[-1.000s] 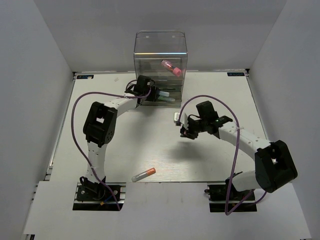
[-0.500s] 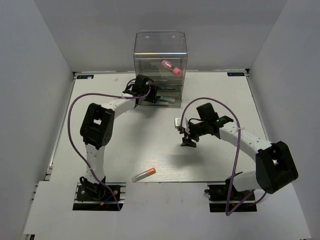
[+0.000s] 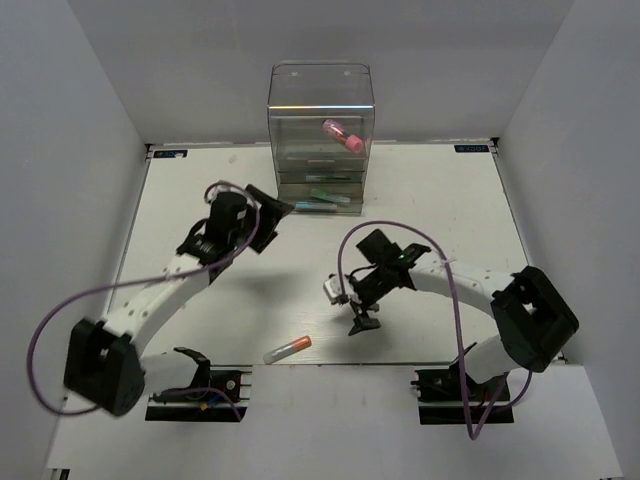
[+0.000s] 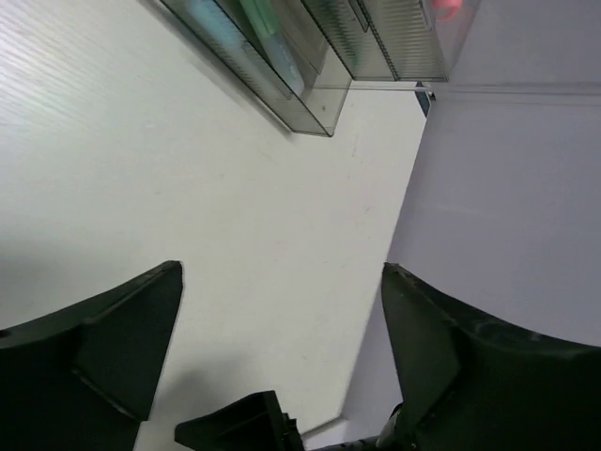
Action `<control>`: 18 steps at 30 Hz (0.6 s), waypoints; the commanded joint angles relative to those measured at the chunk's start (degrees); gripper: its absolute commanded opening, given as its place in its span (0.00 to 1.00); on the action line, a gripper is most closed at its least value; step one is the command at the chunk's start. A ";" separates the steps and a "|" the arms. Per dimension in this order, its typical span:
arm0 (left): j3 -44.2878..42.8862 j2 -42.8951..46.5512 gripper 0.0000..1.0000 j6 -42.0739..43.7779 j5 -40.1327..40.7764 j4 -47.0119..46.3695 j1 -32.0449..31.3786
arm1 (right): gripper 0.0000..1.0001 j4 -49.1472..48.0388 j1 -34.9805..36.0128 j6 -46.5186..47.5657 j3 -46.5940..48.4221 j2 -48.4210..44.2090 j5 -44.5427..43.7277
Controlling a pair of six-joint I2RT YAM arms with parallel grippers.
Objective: Sort the stationery into containers
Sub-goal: Move the pen to the corner of the board.
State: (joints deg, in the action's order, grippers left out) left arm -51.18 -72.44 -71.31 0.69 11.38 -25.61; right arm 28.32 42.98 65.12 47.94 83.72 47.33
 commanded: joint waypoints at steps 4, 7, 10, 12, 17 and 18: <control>10.91 22.58 0.99 7.76 11.86 8.81 0.29 | 0.86 -5.63 10.10 -5.43 3.99 7.22 -3.03; 13.47 32.43 0.99 7.76 15.47 13.56 0.29 | 0.78 -9.15 14.05 -10.17 5.40 9.43 -6.98; 14.26 40.33 0.99 6.54 18.81 18.04 0.29 | 0.72 -14.15 16.86 -15.53 6.28 12.86 -10.58; 14.88 43.43 0.99 6.01 20.14 19.99 0.29 | 0.70 -16.44 17.92 -17.74 6.46 14.27 -12.51; 15.41 49.15 0.99 4.69 22.34 25.09 0.29 | 0.67 -20.40 20.91 -21.35 6.55 16.73 -16.65; 15.41 49.94 0.99 4.69 22.86 25.62 0.29 | 0.66 -22.15 22.05 -21.70 6.46 17.00 -17.18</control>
State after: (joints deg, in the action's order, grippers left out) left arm -36.45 -23.62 -66.02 20.60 31.81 -25.58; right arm 11.31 62.96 47.33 52.93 99.46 33.45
